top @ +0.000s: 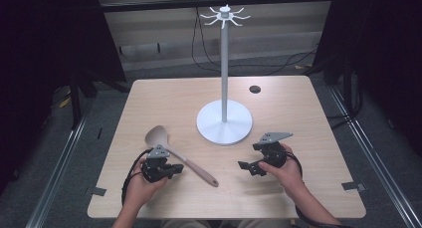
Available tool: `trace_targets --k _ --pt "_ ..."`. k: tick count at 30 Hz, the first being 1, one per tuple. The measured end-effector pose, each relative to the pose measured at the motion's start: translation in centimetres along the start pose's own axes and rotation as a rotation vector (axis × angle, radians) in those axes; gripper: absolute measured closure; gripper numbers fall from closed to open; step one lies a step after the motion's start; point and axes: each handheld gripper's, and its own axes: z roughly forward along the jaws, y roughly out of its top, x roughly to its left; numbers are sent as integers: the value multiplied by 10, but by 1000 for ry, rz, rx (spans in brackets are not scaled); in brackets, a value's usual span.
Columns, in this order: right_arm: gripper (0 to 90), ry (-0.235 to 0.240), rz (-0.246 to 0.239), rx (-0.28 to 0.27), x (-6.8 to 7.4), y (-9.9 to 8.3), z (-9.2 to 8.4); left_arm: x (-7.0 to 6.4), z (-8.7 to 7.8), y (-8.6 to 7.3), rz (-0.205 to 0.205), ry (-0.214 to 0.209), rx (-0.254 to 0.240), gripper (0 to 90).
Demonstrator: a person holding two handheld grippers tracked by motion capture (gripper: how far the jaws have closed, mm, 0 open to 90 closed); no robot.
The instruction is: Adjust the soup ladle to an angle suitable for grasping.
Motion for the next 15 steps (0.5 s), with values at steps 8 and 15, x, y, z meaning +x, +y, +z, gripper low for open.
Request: trace_targets --k 8,15 --pt "74 -4 -5 3 1 -3 -2 -4 11 4 20 -13 23 885" --pt "74 -10 3 2 0 -7 -7 -7 19 9 36 -27 27 885"
